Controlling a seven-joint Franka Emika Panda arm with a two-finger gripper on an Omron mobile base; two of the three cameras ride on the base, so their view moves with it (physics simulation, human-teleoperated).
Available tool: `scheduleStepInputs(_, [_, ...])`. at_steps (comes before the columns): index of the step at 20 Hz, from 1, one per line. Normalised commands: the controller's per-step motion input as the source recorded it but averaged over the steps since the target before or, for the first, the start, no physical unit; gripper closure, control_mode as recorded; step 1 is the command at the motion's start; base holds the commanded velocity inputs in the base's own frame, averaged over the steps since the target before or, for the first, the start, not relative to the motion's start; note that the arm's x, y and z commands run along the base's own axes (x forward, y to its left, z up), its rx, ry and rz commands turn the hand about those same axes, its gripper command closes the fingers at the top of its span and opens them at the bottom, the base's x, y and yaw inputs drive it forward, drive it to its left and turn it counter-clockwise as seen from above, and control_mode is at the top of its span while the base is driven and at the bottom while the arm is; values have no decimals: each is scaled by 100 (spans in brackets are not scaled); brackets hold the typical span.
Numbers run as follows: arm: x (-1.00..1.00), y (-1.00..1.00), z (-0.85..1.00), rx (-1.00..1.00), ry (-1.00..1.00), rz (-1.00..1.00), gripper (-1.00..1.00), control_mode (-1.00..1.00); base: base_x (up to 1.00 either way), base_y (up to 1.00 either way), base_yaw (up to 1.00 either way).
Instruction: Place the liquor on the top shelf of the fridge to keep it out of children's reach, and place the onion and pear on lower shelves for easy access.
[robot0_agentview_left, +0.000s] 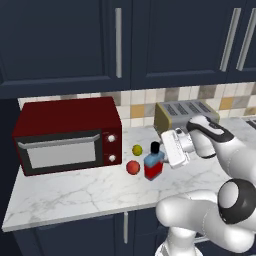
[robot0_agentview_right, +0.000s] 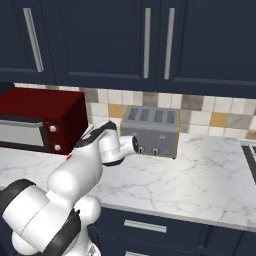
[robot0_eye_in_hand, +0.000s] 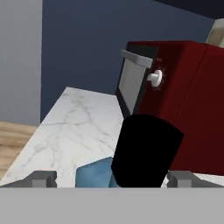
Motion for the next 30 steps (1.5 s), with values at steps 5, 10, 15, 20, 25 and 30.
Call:
scheduleStepInputs(5, [25, 0, 0, 0, 0, 0, -100, -100, 0, 0, 0])
scheduleStepInputs(10, [21, 0, 0, 0, 0, 0, -100, -100, 0, 0, 0])
scheduleStepInputs(15, [17, 1, 0, 0, 3, 0, -100, -100, 0, 0, 0])
scheduleStepInputs(20, [8, 7, 0, 0, 5, 0, -100, -100, 0, 0, 0])
scheduleStepInputs(25, [-2, 7, 0, 0, 8, 0, -100, -100, 0, 0, 0])
scheduleStepInputs(30, [-9, 7, 0, 0, 7, 0, -100, -100, 0, 0, 0])
